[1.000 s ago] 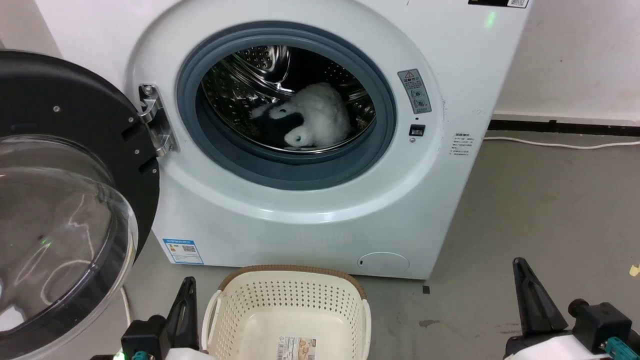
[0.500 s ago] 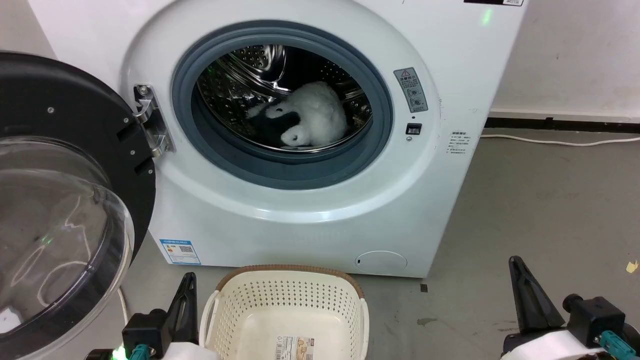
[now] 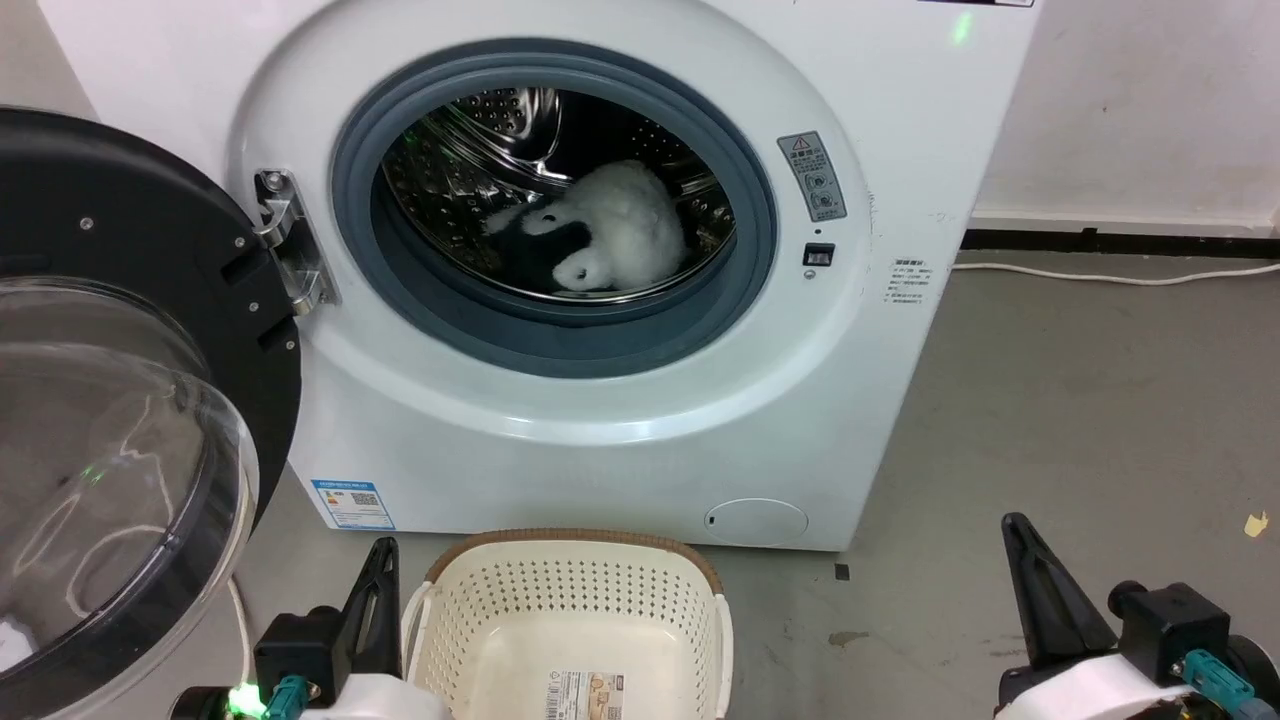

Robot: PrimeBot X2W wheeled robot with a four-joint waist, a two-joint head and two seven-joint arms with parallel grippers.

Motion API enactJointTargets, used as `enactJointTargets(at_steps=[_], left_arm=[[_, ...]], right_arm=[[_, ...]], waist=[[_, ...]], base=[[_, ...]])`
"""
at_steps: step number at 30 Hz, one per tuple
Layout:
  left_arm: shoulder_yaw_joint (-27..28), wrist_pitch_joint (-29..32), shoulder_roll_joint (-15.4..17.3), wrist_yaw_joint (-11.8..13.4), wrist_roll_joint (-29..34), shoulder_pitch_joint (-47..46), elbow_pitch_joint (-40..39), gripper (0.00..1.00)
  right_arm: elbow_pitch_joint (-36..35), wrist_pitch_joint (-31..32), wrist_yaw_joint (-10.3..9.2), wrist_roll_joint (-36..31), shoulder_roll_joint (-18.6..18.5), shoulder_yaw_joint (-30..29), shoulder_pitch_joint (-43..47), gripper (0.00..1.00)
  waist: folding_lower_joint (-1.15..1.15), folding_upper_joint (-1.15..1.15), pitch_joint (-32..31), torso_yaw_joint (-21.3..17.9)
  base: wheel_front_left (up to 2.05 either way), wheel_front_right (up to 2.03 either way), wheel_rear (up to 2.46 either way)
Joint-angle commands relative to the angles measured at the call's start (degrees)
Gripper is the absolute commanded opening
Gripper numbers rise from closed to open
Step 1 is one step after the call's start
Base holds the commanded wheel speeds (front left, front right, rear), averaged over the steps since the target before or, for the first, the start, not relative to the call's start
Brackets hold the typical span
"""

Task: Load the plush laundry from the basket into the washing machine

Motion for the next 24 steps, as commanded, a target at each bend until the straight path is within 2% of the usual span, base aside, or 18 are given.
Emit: enactJointTargets(at_steps=[1, 24], left_arm=[[0.34, 0.29, -0.15, -0.3, 0.55, -1.21, -0.52, 0.0], [1.28, 2.97, -0.89, -1.11, 2.9, -2.02, -1.82, 0.0]], right_arm=[[-0.43, 0.4, -0.03, -0.47, -0.01, 0.11, -1.07, 0.0], [-1.07, 3.11, -0.04, -1.96, -0.01, 0.56, -1.73, 0.0]], waist=[[0.0, 0.0, 0.02, -0.04], [0.0, 0.0, 0.3, -0.74]], base=[[0.0, 0.0, 0.0], [0.0, 0.0, 0.0]])
